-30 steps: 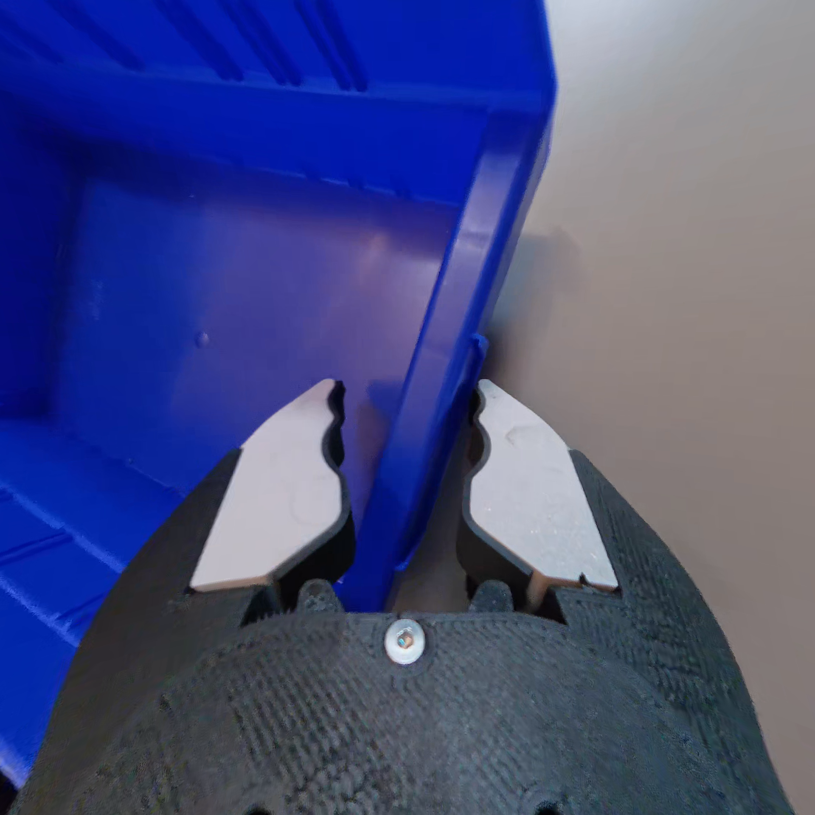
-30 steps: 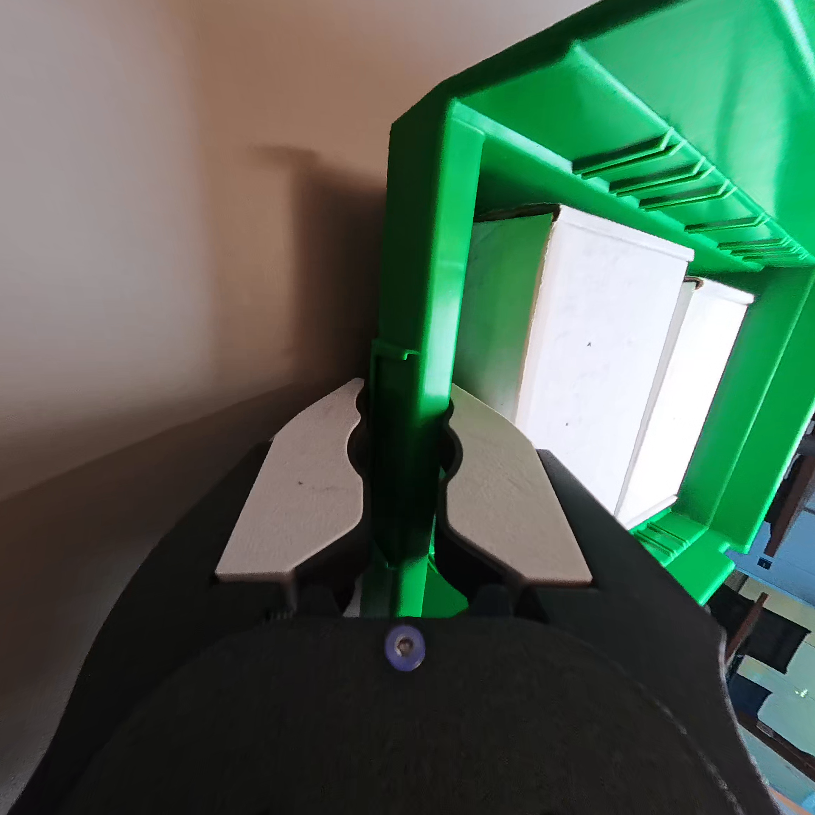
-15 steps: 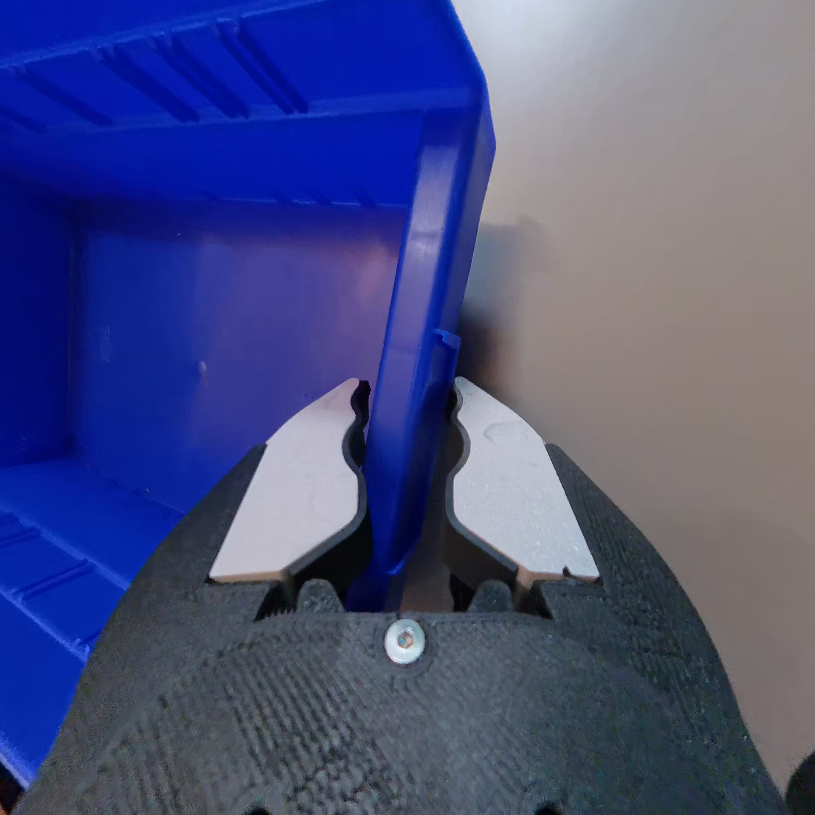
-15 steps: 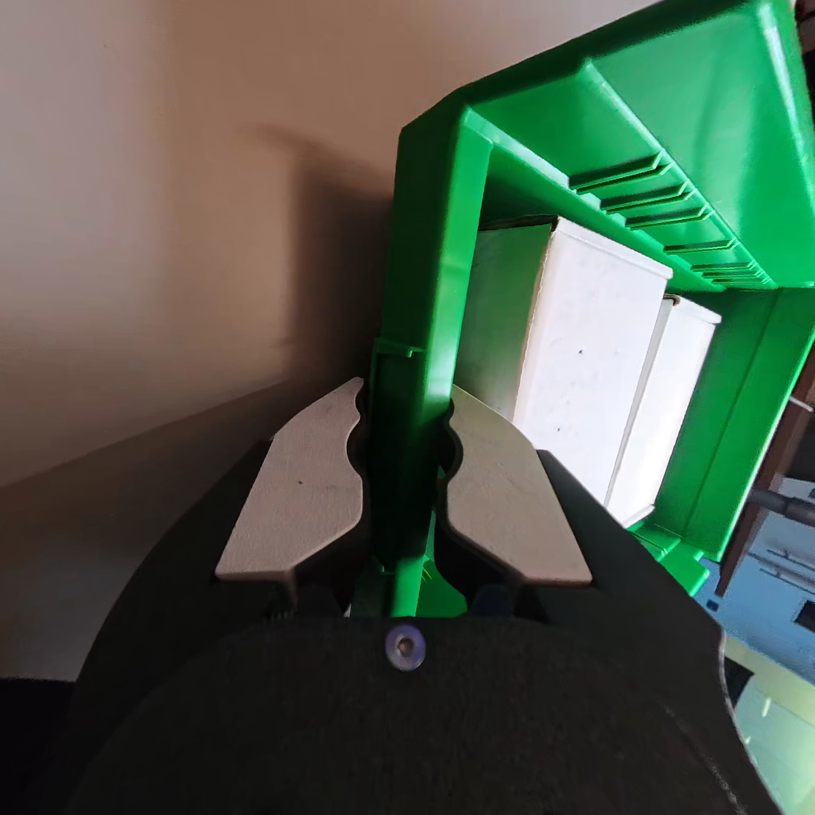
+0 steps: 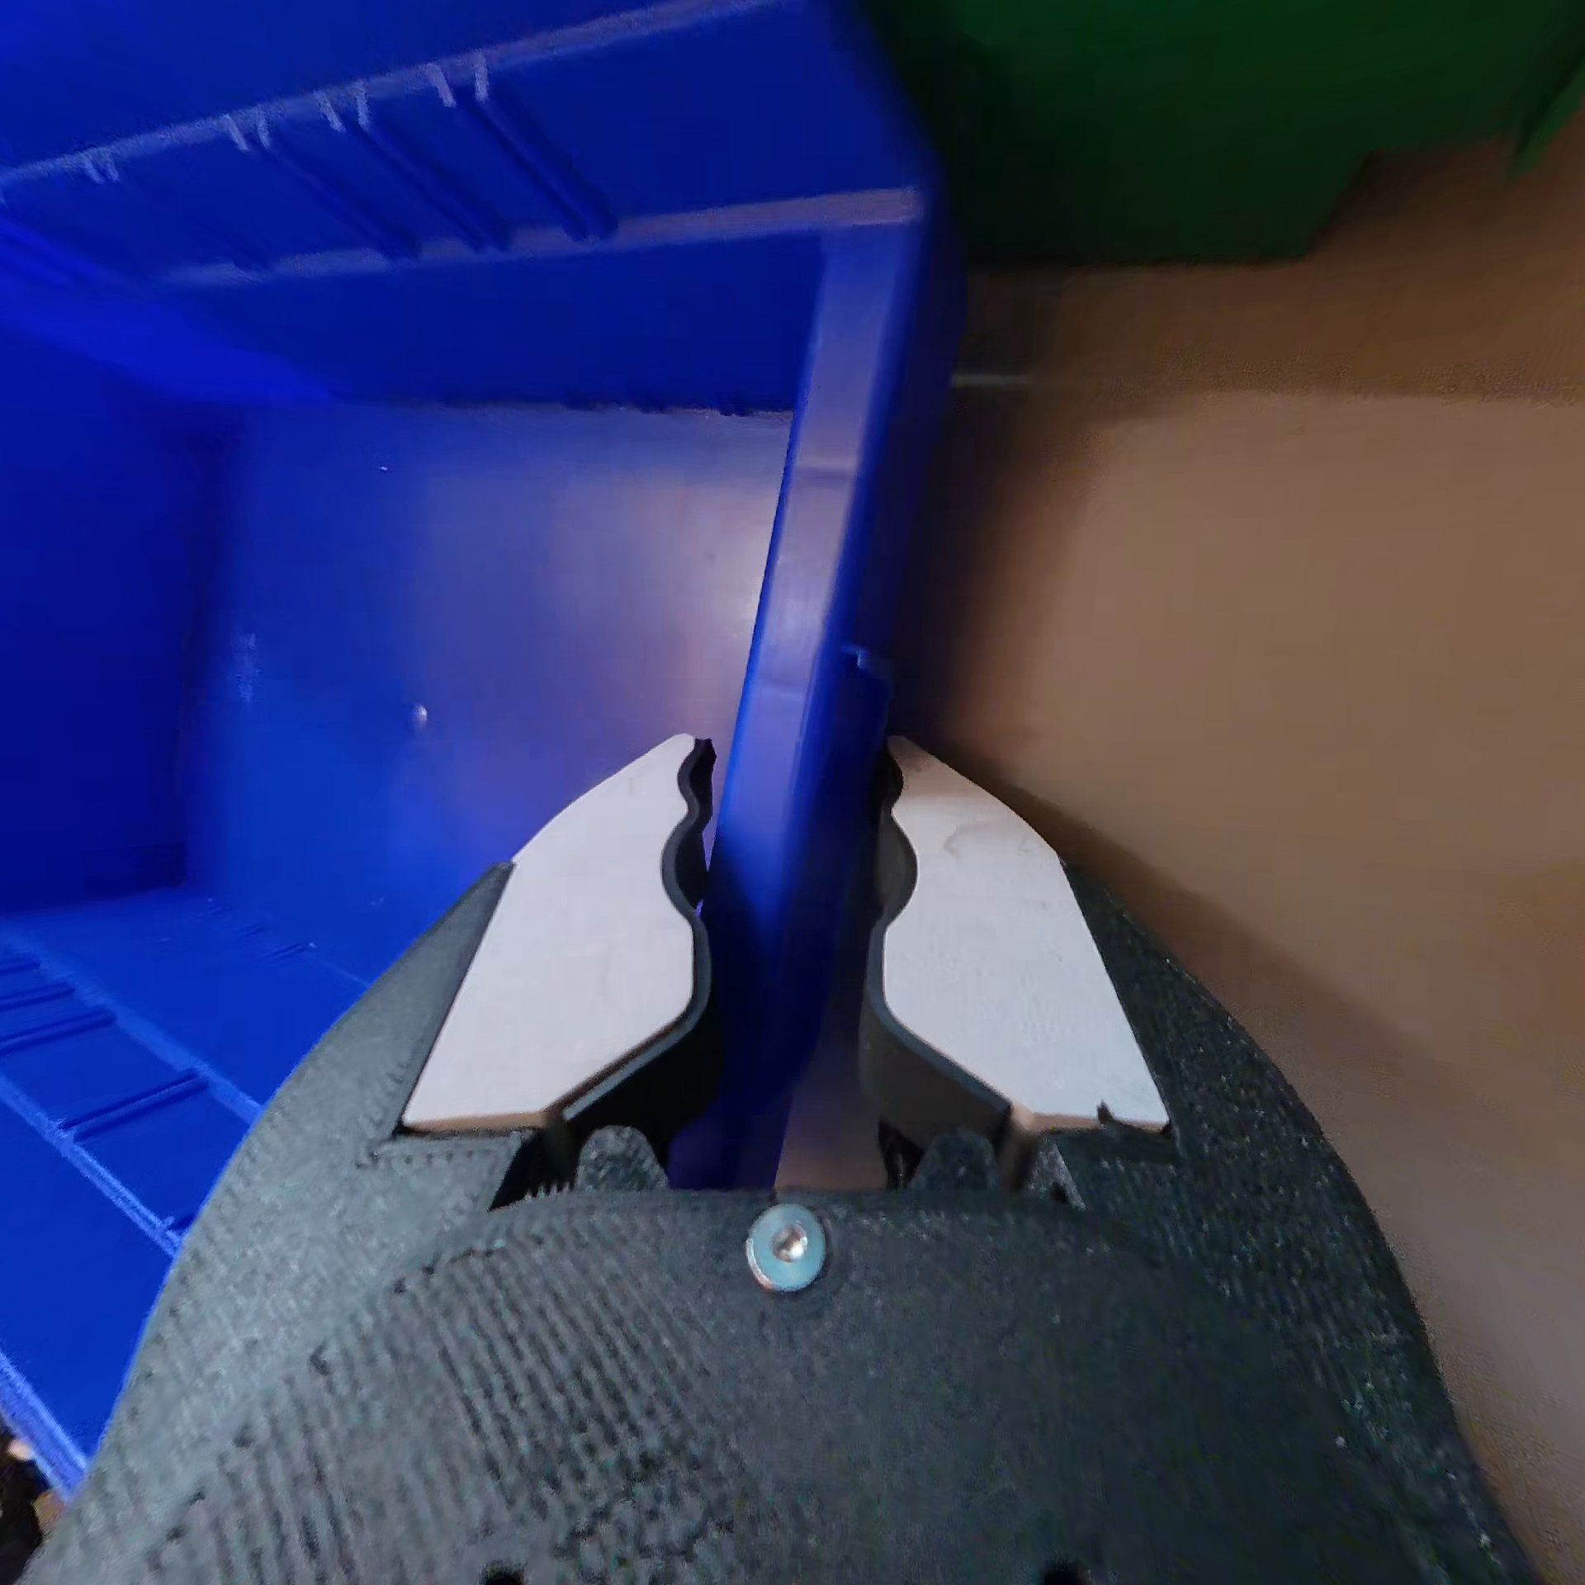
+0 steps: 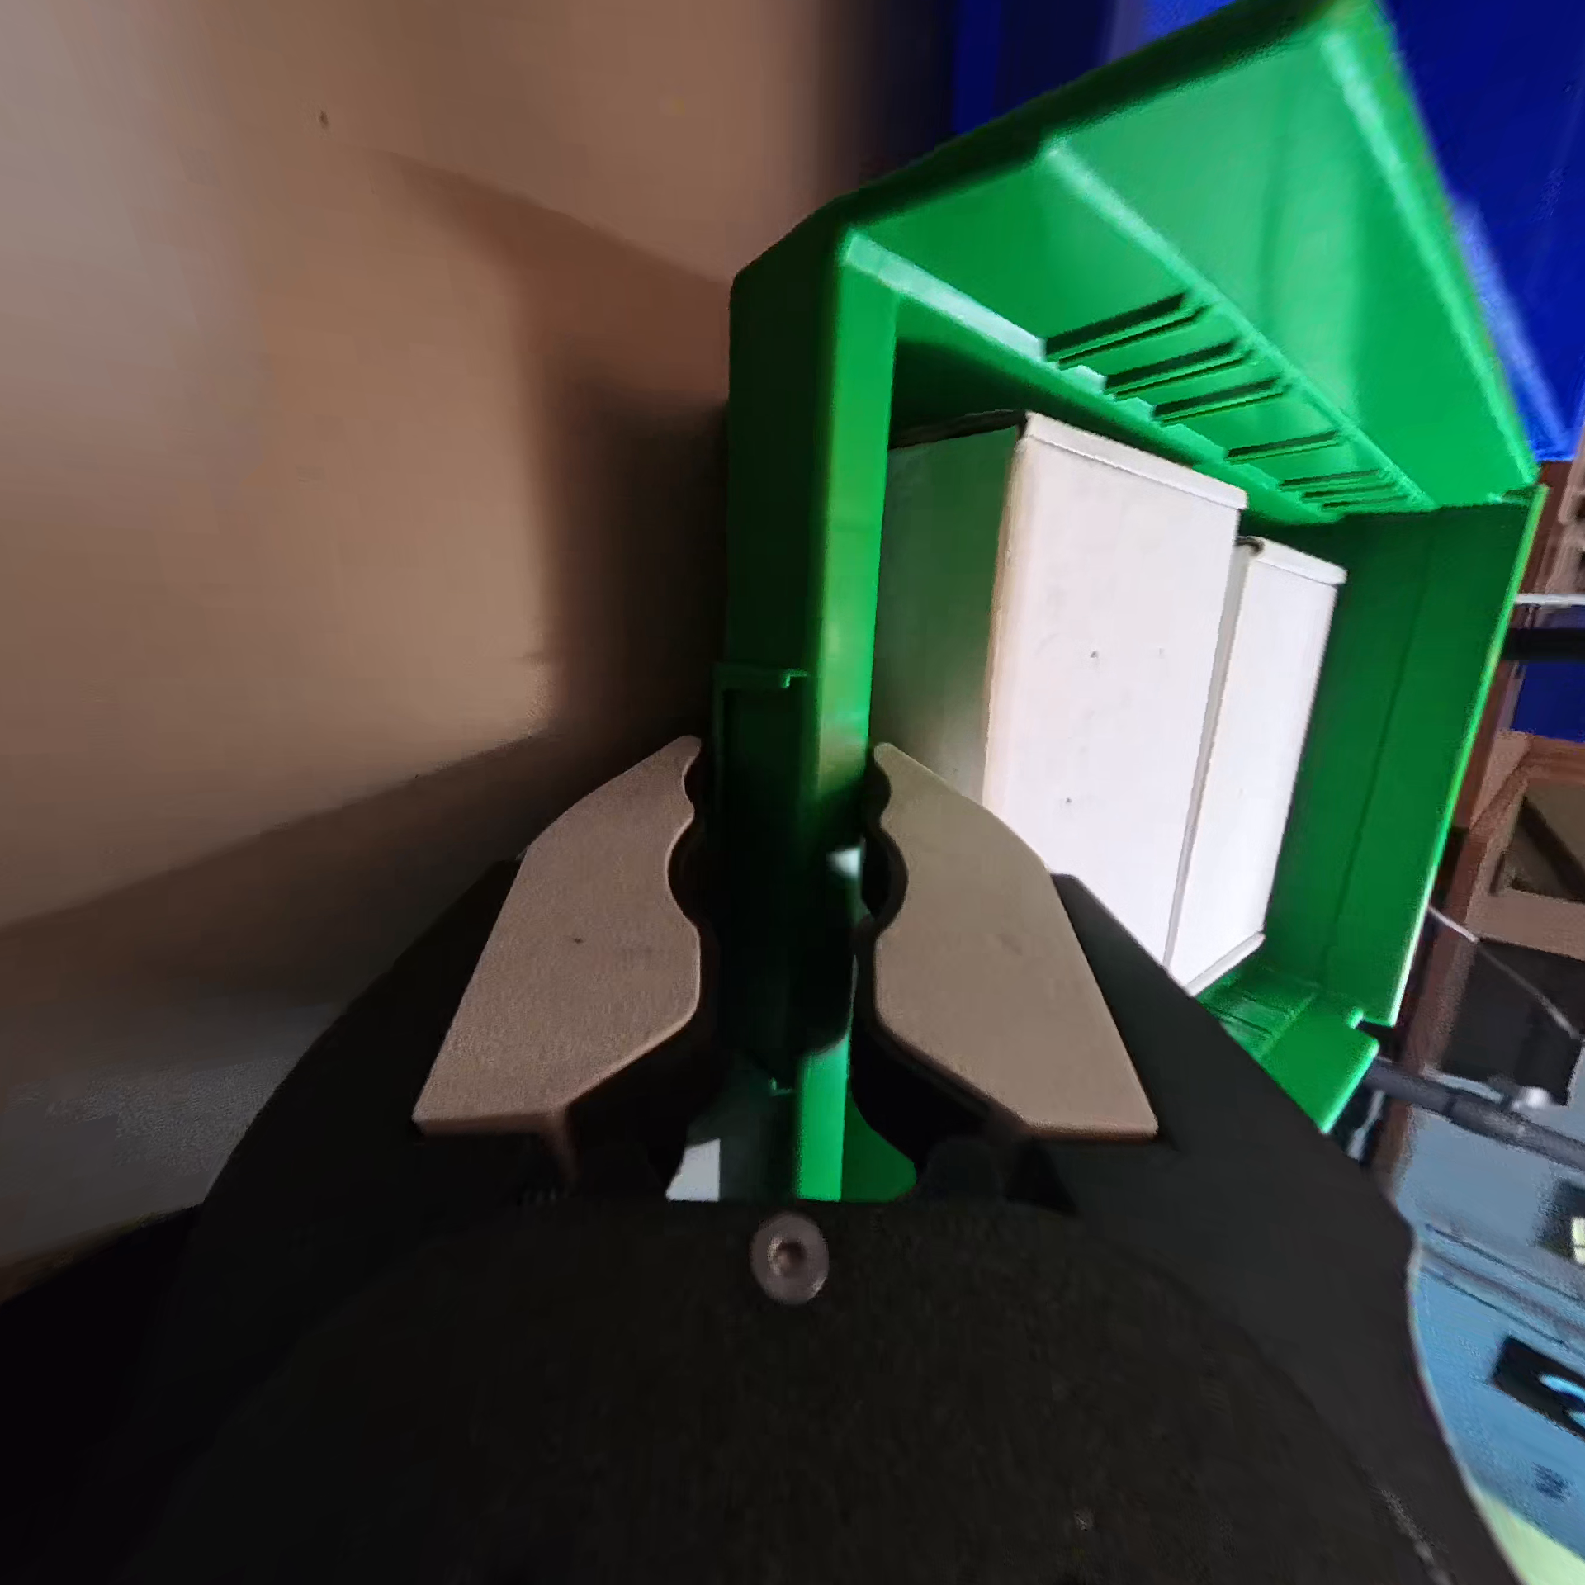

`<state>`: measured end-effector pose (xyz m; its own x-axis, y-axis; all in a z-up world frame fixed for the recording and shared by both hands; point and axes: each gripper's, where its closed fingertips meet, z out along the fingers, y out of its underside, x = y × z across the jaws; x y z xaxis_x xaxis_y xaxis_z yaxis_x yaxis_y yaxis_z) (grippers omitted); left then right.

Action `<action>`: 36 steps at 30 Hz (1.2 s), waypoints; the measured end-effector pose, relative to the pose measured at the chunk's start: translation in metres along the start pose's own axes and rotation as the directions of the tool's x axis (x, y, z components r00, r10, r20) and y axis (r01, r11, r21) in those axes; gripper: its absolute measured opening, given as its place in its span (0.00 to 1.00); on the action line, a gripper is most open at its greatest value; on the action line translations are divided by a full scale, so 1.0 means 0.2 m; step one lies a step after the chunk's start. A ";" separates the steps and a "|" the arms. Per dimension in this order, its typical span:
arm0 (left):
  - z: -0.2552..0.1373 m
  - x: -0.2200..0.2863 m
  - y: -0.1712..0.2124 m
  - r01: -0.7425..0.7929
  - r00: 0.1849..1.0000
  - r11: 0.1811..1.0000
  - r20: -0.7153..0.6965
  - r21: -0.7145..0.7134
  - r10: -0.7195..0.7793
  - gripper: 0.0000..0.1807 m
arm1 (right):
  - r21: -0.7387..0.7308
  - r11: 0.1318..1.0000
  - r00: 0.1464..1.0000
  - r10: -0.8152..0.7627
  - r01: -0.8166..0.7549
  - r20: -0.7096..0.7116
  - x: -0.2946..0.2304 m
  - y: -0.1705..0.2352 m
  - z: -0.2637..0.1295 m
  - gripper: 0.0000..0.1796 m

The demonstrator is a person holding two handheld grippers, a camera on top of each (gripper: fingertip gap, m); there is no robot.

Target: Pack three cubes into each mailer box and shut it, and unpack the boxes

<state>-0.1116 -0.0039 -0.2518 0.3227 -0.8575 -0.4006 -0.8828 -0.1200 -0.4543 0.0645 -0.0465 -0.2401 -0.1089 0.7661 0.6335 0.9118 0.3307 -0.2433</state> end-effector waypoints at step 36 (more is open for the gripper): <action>-0.04 0.15 -0.75 0.619 0.661 0.536 -0.011 0.574 -0.750 0.16 | 0.484 0.323 0.224 0.942 -0.814 -0.252 0.34 0.63 -0.39 0.04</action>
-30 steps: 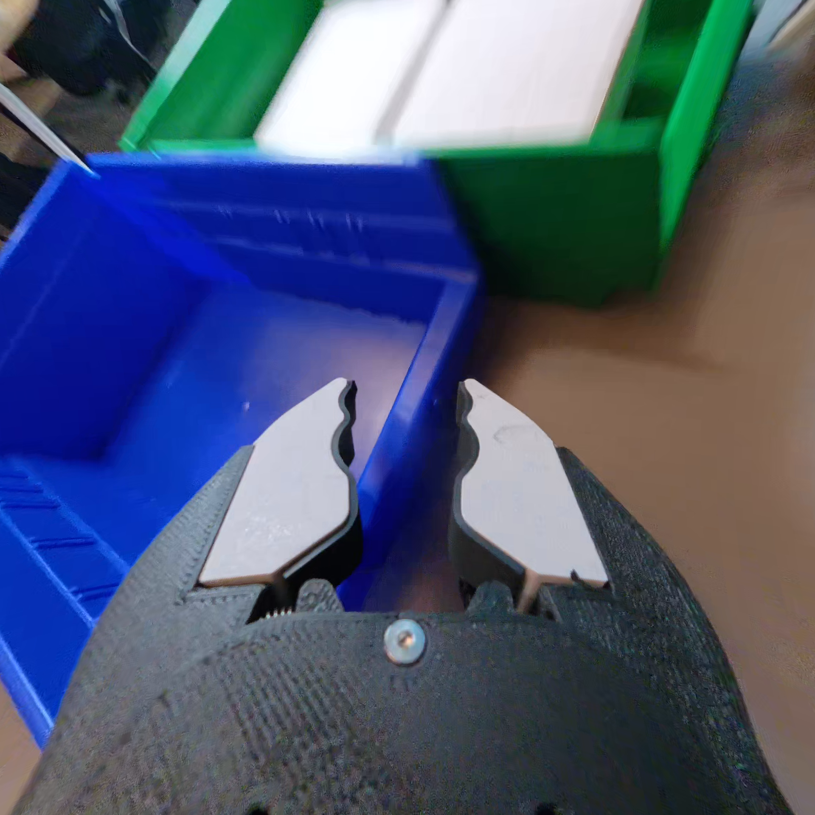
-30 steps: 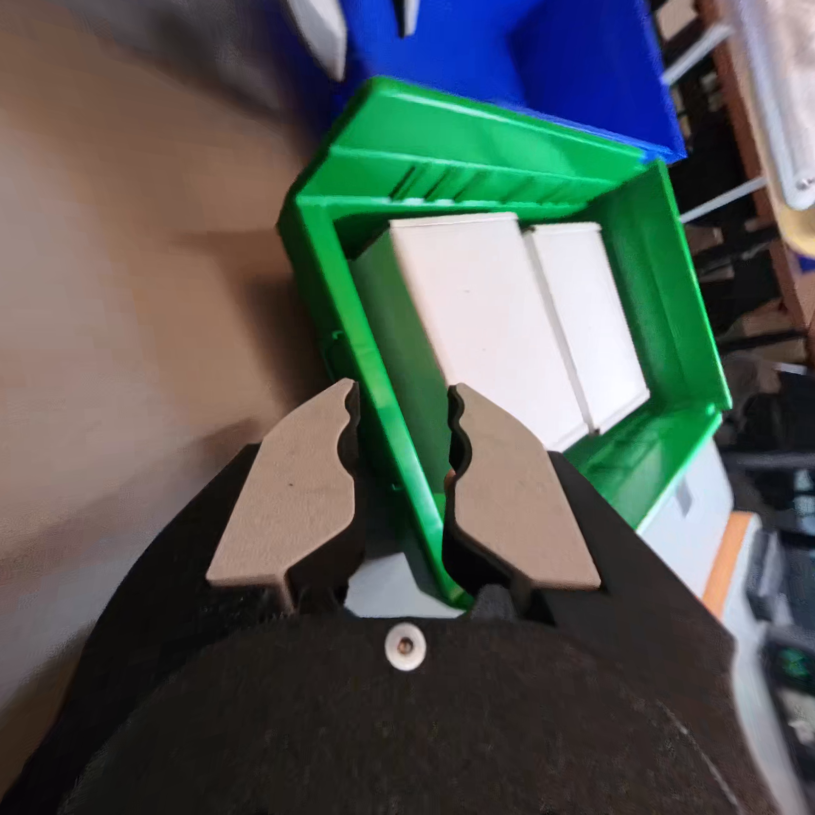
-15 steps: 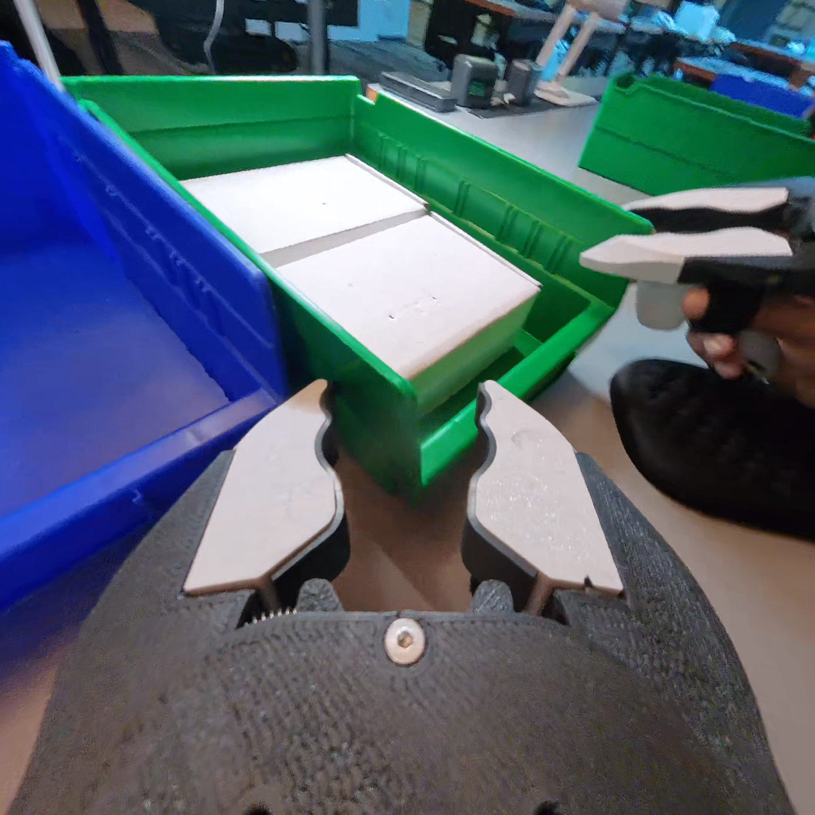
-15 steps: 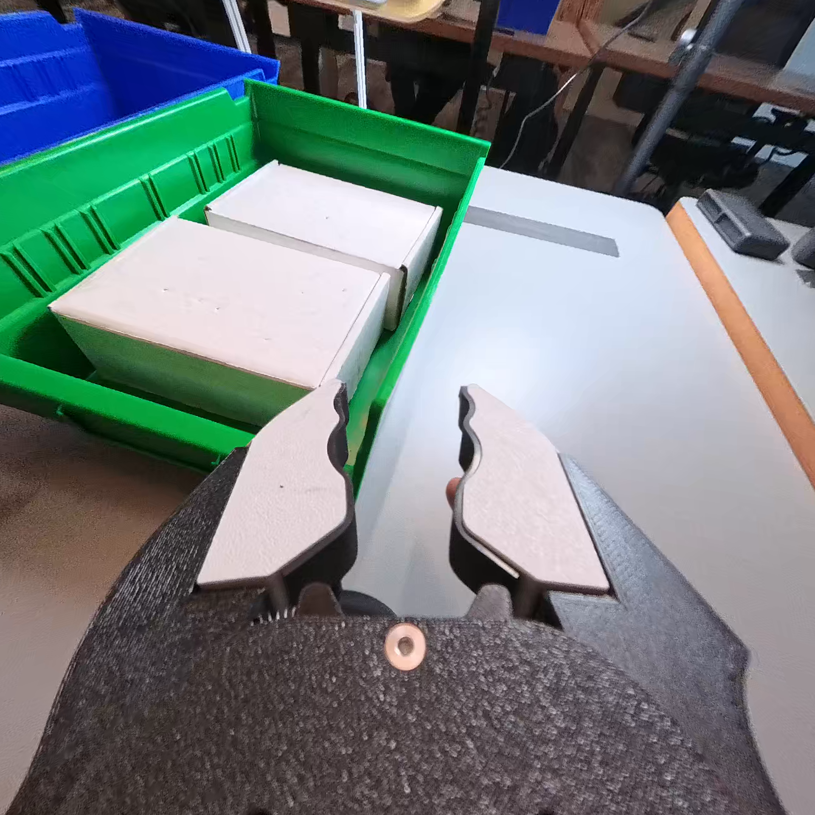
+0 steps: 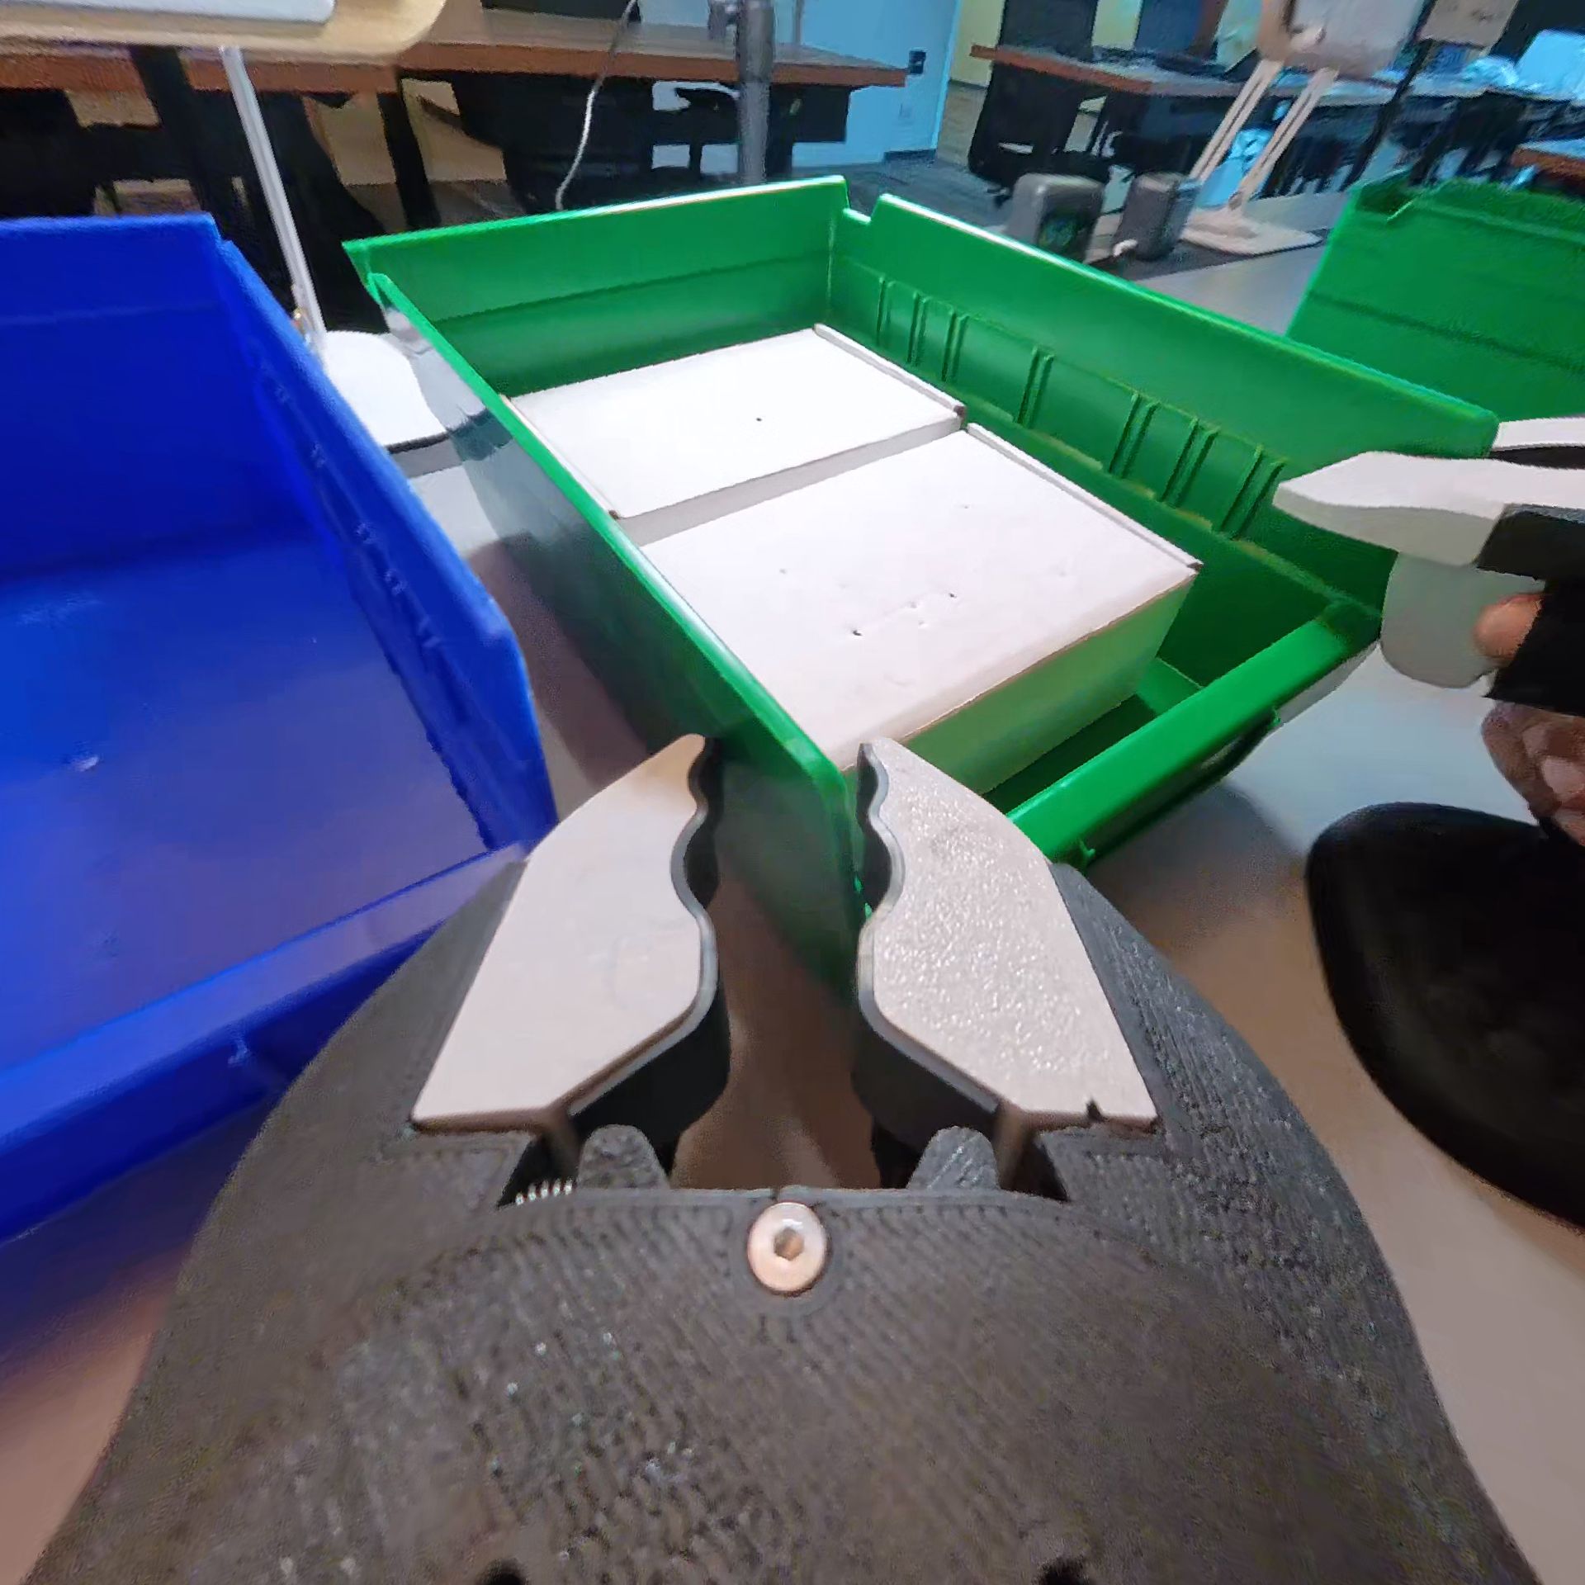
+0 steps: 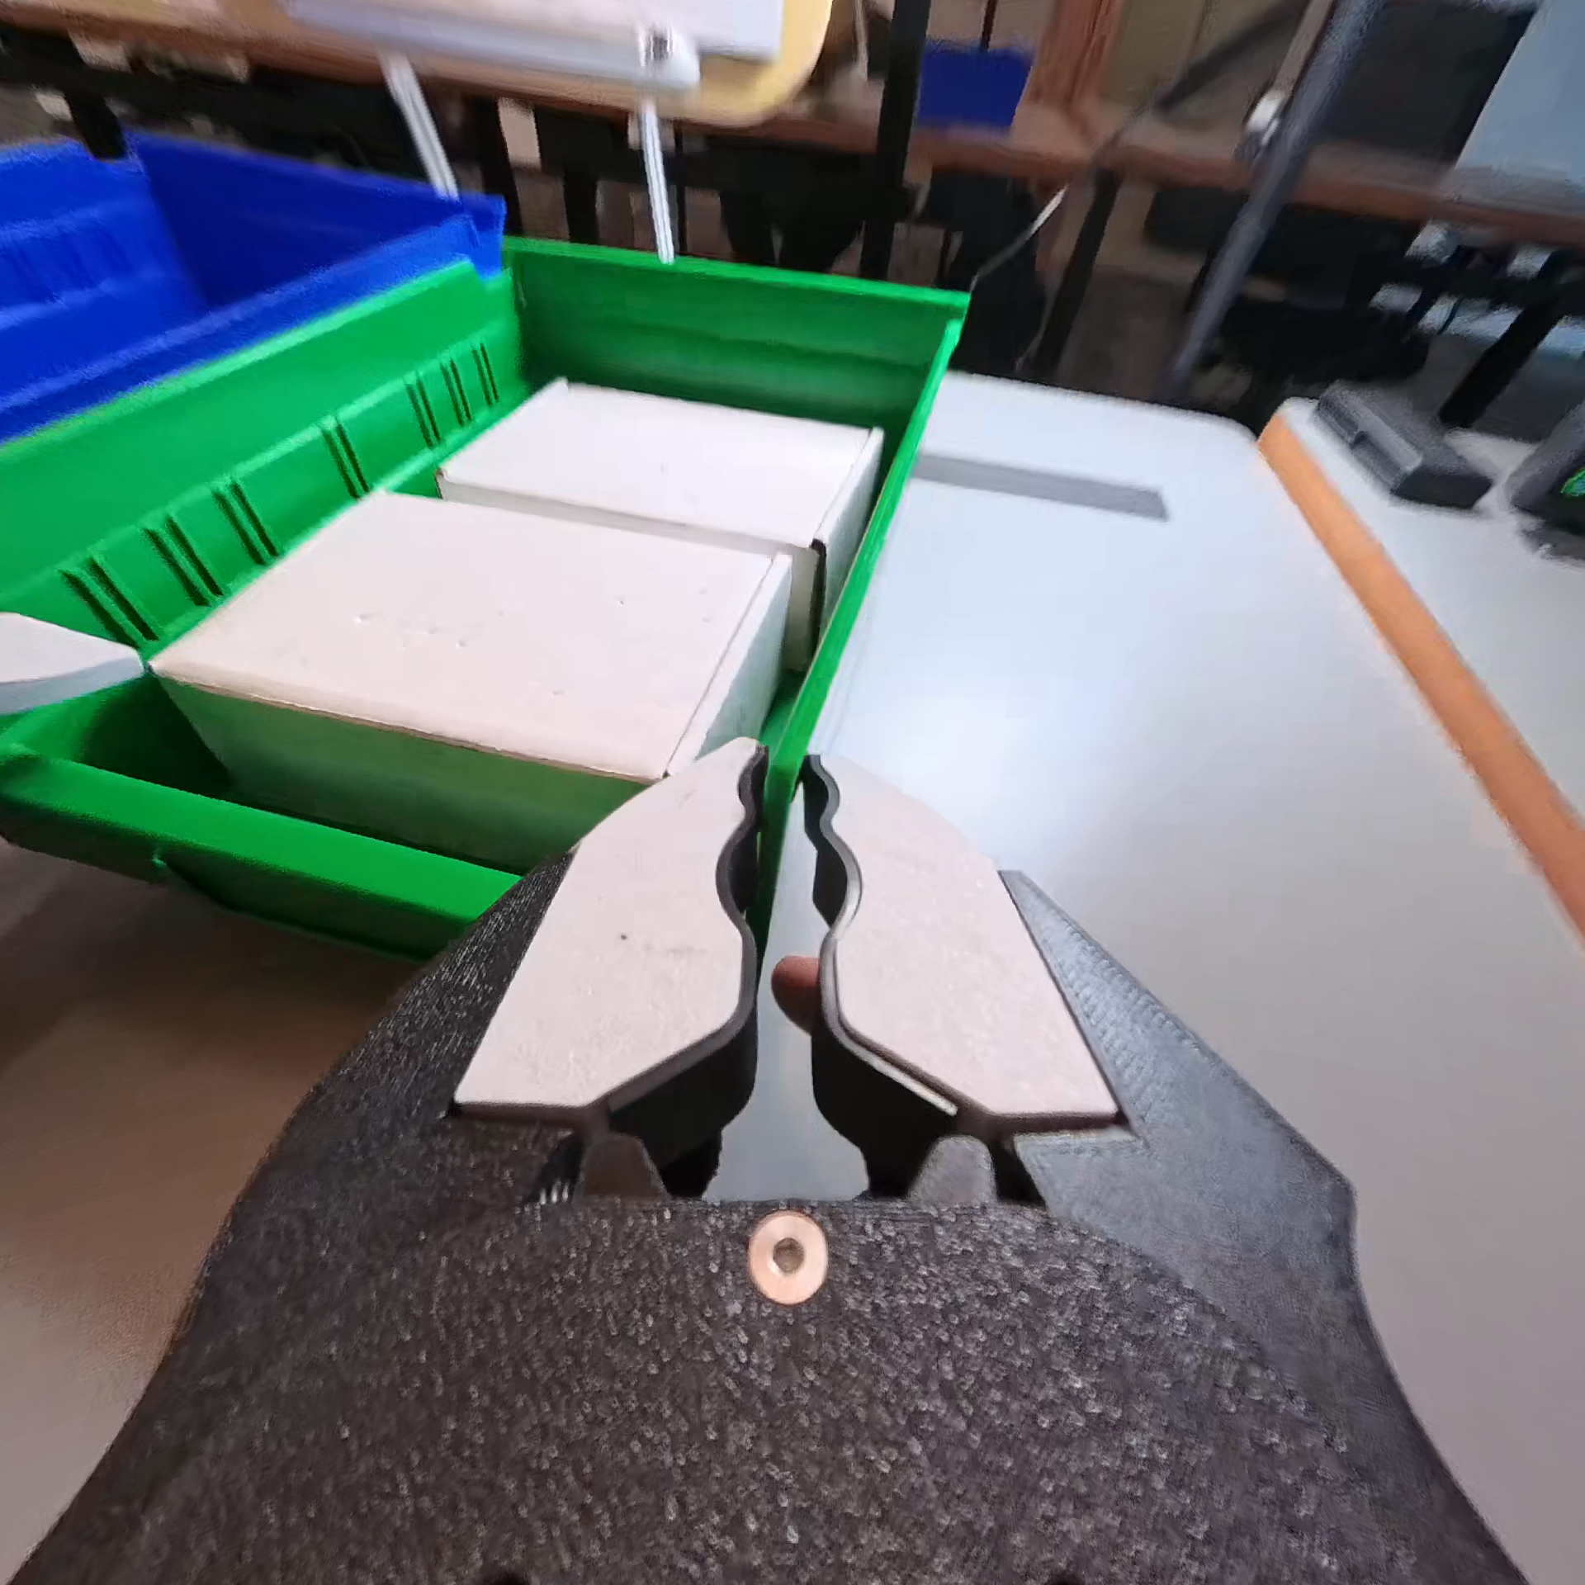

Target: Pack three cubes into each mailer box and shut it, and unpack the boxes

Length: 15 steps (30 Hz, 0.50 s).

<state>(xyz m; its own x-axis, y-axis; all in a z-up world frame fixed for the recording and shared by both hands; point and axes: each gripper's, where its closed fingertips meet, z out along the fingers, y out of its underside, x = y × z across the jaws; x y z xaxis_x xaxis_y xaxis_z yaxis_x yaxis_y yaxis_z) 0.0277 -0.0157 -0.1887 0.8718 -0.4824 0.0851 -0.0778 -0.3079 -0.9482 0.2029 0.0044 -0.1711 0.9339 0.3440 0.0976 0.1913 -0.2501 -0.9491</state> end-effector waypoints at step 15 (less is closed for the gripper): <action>-0.56 -0.21 -0.64 -0.161 0.976 0.963 0.183 0.215 0.122 0.12 | 0.317 0.948 0.999 -0.029 0.014 0.040 -0.31 -0.70 -0.22 0.04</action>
<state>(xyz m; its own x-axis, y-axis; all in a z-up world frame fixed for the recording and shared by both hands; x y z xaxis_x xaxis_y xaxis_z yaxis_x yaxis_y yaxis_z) -0.0540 -0.0473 -0.0358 0.9293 -0.3586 -0.0887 -0.1114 -0.0432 -0.9928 0.1318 -0.0223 -0.0303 0.9152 0.3869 0.1126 0.0992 0.0545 -0.9936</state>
